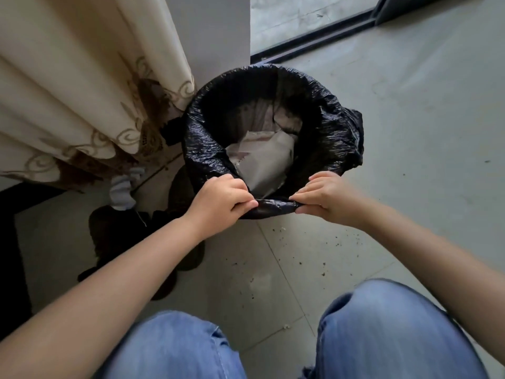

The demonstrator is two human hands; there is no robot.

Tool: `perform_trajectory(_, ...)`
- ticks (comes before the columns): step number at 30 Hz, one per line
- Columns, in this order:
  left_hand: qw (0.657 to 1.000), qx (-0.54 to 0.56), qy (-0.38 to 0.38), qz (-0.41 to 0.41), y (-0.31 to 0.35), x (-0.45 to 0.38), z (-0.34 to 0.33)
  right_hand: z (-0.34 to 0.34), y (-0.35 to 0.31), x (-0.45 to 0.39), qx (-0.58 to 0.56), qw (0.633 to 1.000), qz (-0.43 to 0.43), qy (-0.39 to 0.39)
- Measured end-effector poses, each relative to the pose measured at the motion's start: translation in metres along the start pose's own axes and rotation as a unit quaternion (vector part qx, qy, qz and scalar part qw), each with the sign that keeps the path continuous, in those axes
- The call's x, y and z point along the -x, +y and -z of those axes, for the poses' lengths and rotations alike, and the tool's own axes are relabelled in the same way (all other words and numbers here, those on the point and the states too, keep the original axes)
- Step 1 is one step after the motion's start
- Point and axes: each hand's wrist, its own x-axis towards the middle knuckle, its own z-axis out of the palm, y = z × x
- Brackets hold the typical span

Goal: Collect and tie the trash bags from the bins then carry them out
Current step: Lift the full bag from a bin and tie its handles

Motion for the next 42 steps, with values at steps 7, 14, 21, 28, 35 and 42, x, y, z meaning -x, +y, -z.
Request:
perform_trajectory(7, 0.979, 0.120, 0.069, 0.152, 0.006, -0.012, -0.002, 0.003, 0.000, -0.021, -0.170, 0.962, -0.179, 0.116)
perform_trajectory(14, 0.986, -0.091, 0.054, 0.127, 0.016, -0.005, 0.012, 0.003, -0.001, -0.055, -0.204, 0.925, -0.279, 0.156)
perform_trajectory(21, 0.948, -0.242, 0.081, 0.189, -0.008, 0.012, 0.054, 0.033, 0.015, -0.021, 0.118, 0.973, -0.181, 0.079)
perform_trajectory(28, 0.897, -0.087, -0.026, 0.432, -0.028, 0.024, 0.068, 0.053, 0.050, 0.005, 0.060, 0.901, -0.428, 0.029)
perform_trajectory(35, 0.957, 0.032, 0.136, 0.254, 0.002, 0.011, 0.077, 0.055, 0.056, -0.013, -0.295, 0.804, -0.485, 0.175)
perform_trajectory(42, 0.878, 0.286, 0.269, 0.276, 0.036, -0.017, 0.105, 0.078, 0.053, -0.034, -0.448, 0.691, -0.510, 0.249)
